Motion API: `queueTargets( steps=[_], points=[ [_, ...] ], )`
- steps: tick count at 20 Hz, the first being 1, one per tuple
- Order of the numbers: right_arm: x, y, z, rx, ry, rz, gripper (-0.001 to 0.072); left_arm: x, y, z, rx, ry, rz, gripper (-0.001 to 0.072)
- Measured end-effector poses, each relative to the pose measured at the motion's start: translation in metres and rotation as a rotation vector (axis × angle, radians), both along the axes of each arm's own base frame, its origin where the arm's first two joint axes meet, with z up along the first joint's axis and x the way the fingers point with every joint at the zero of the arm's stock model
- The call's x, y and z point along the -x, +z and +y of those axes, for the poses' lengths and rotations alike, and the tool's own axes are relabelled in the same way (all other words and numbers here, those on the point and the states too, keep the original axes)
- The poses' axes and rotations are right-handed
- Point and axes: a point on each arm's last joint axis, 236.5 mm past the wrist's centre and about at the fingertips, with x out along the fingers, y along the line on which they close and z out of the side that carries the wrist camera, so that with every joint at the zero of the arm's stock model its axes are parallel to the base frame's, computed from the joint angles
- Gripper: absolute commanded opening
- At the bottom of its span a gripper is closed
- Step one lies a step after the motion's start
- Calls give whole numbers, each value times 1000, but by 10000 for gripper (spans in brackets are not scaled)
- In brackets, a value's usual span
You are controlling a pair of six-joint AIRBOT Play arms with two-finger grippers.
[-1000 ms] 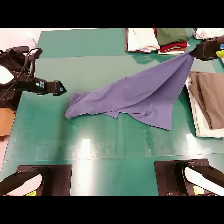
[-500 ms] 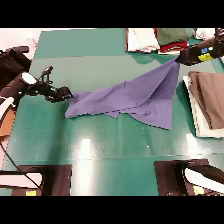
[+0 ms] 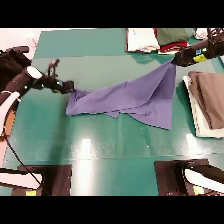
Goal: Fold the shirts.
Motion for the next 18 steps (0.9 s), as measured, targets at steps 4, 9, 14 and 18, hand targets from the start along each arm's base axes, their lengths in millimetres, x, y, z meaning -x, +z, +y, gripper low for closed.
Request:
queueTargets(
  steps=[4, 9, 14, 18],
  points=[
    [2, 68, -11, 10, -32, -193, 14, -23, 154, 4, -39, -26, -340, 25],
    [46, 198, -38, 8, -108, -539, 14, 57, 402, 23, -107, 6, -891, 25],
    [119, 277, -78, 54, -246, -775, 13, 200, 538, 35, -119, 46, -1266, 25],
    [149, 293, -101, 101, -349, -829, 13, 250, 568, 40, -118, 67, -1379, 25]
  ],
)
